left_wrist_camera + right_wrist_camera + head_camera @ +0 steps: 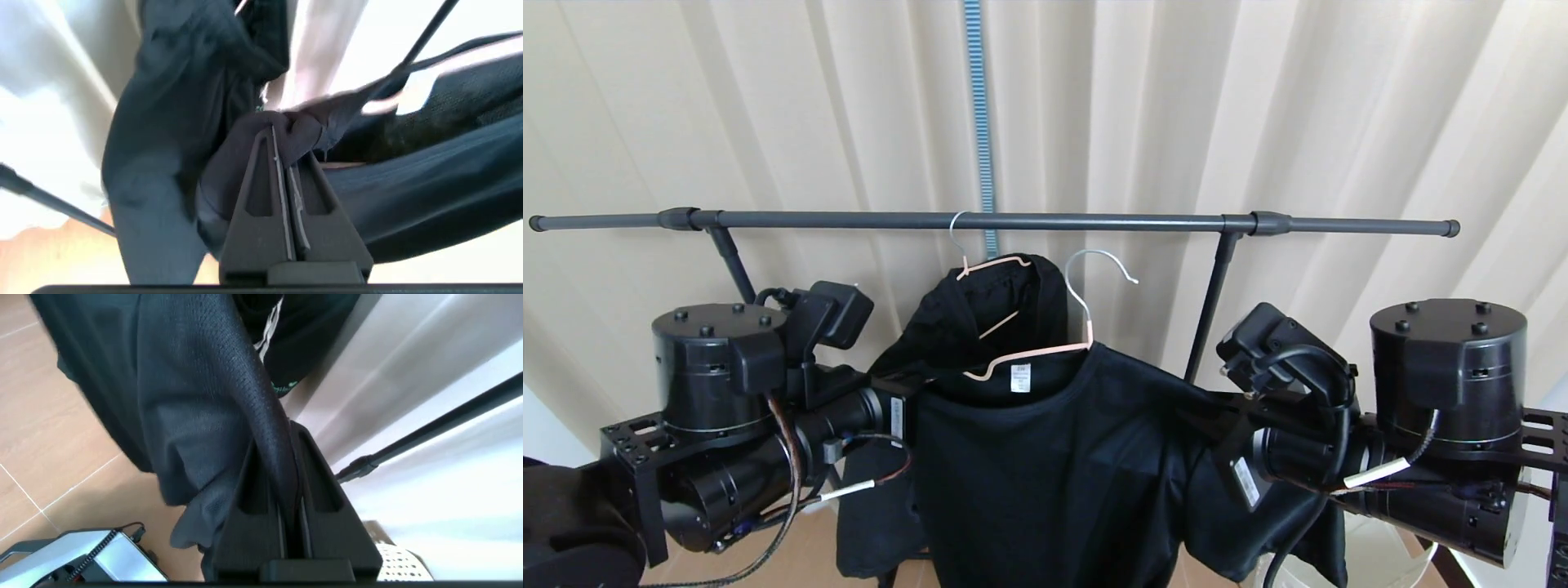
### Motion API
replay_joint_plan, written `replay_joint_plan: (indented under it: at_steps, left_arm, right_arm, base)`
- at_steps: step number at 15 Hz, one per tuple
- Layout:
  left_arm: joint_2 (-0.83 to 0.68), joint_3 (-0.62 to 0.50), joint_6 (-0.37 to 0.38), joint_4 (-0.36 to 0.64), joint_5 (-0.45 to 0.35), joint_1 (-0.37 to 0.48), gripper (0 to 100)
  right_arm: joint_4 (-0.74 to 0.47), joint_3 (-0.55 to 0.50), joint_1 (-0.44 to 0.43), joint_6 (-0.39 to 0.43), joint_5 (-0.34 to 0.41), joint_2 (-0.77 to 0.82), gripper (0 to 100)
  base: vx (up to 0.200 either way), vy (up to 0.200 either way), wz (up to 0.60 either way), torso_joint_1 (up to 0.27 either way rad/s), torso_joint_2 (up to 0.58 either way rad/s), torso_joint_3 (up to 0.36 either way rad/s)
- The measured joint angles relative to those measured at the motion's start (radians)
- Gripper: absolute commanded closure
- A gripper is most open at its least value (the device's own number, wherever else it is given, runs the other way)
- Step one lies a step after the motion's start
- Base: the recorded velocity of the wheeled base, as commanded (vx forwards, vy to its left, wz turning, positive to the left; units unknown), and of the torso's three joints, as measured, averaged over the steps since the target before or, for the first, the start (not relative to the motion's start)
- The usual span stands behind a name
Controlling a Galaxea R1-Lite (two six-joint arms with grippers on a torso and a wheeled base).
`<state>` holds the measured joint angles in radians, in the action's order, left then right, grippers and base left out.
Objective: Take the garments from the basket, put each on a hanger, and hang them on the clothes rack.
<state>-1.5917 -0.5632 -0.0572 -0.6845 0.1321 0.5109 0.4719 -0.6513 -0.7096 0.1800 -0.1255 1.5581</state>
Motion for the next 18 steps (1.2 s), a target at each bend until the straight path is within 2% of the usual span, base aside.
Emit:
replay_joint_plan:
  at_steps: [4, 8, 13, 15, 16, 18]
  left_arm:
    - [0.000, -0.149, 0.060, 0.173, 0.033, 0.010, 100]
    - [0.010, -0.200, 0.091, 0.189, 0.051, 0.039, 100]
    - [0.050, -0.204, 0.112, 0.190, 0.050, 0.110, 100]
    - [0.060, -0.201, 0.117, 0.189, 0.050, 0.116, 100]
    - [0.064, -0.198, 0.117, 0.188, 0.050, 0.117, 100]
    - [0.074, -0.187, 0.117, 0.188, 0.051, 0.124, 100]
  right_arm:
    - [0.001, 0.016, -0.008, 0.000, 0.006, -0.046, 100]
    - [0.001, 0.031, -0.020, 0.000, 0.054, -0.095, 100]
    - [0.002, 0.040, -0.039, 0.000, 0.064, -0.092, 100]
    - [0.002, 0.056, -0.049, 0.001, 0.110, -0.090, 100]
    - [0.001, 0.065, -0.050, 0.003, 0.161, -0.093, 100]
    - [0.002, 0.067, -0.051, 0.004, 0.166, -0.090, 100]
  base:
    - [0.000, 0.000, 0.00, 0.000, 0.00, 0.000]
    - [0.000, 0.000, 0.00, 0.000, 0.00, 0.000]
    - [0.000, 0.000, 0.00, 0.000, 0.00, 0.000]
    - [0.000, 0.000, 0.00, 0.000, 0.00, 0.000]
    - [0.000, 0.000, 0.00, 0.000, 0.00, 0.000]
    - [0.000, 0.000, 0.00, 0.000, 0.00, 0.000]
